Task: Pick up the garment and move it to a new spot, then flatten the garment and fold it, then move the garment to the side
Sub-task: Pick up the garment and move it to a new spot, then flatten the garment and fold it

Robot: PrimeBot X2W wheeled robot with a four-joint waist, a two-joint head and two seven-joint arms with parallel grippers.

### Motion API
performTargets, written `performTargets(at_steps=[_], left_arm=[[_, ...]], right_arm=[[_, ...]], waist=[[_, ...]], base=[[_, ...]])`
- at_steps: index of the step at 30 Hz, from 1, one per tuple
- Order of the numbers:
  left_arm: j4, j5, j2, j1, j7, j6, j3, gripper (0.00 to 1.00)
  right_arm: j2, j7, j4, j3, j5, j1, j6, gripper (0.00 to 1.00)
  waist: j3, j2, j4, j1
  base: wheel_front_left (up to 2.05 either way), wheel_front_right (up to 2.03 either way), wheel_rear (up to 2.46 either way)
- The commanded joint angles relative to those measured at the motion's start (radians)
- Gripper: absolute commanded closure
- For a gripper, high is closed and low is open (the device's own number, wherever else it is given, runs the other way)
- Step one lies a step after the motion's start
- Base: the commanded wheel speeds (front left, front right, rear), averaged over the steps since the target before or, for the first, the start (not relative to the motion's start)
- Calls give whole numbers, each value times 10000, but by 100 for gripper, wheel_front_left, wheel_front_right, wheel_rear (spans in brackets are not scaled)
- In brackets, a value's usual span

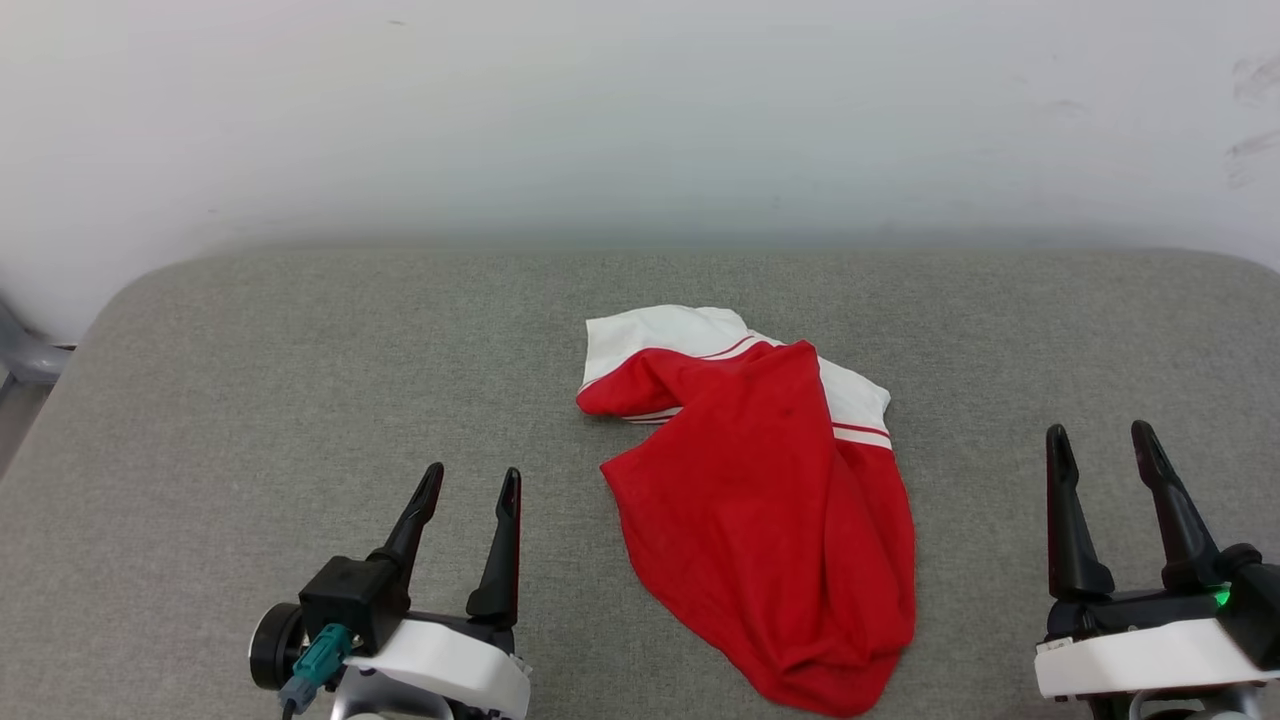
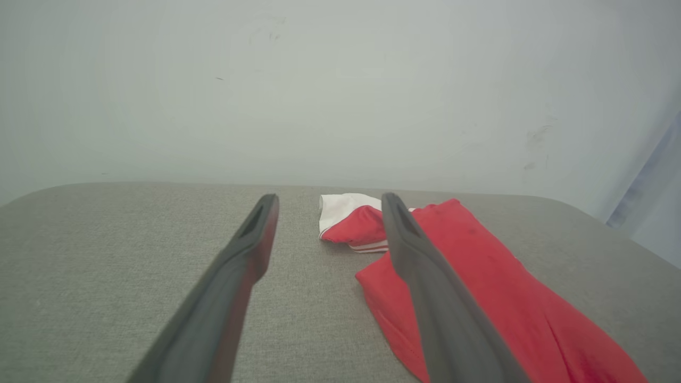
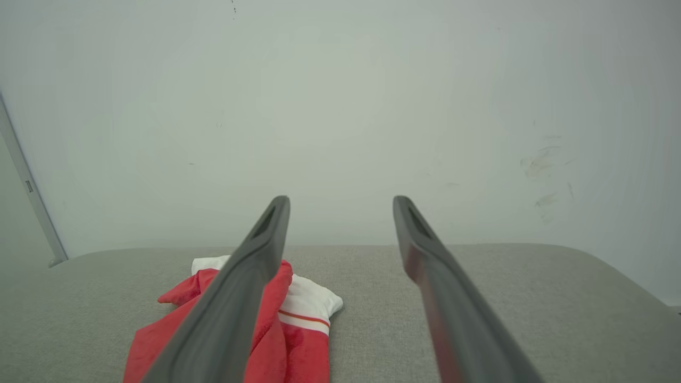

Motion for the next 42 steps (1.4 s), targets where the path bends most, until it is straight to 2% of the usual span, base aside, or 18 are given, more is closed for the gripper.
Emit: performTargets(at_steps=[1,6,11,14,16,18,28,29,33,37,42], left_arm=[[45,167,-118,97,-49,-185,190,0],[161,483,-407,75,-49,-550,593,0],[216,754,-613,16,-49,-841,850,0],[235,871,-703,-109,-50,-943,1001,0],[226,941,-781,-226,-50,-1023,1066,0],[225,1002,-841,-302,-50,-1101,1093,0],[145,938,-1022,-990,-39,-1387,1214,0],[145,938,-1022,-990,-39,-1387,1214,0],[133,974,-1037,-1177,-39,-1434,1198,0],[134,900,-1052,-1367,-39,-1432,1115,0],[40,731,-1052,-1592,-39,-1330,889,0]], right_arm=[[7,-20,1,9,-47,67,-7,0],[7,-20,45,8,-38,56,-7,0],[7,-19,777,320,46,38,-5,0],[-2,552,1178,449,-144,-492,-7,0],[13,1336,1357,748,-83,-891,-4,0],[-25,2322,1538,614,17,-1429,-10,0],[-1095,7867,2876,524,599,-4316,-8,0],[-1095,7867,2876,524,599,-4316,-8,0],[-1549,9898,3588,573,925,-5348,-7,0],[-2000,11354,4167,610,1227,-6277,-7,0],[-2479,12158,4607,776,1077,-7054,-7,0]], waist=[[19,0,-2,0],[74,0,23,0],[249,0,185,0],[459,0,302,0],[662,0,411,0],[879,0,543,0],[2155,0,1473,0],[2155,0,1473,0],[2635,0,1830,0],[3038,0,2141,0],[3429,0,2478,0]], base=[[0,0,0],[0,0,0],[0,0,0],[0,0,0],[0,0,0],[0,0,0],[0,0,0],[0,0,0],[0,0,0],[0,0,0],[0,0,0]])
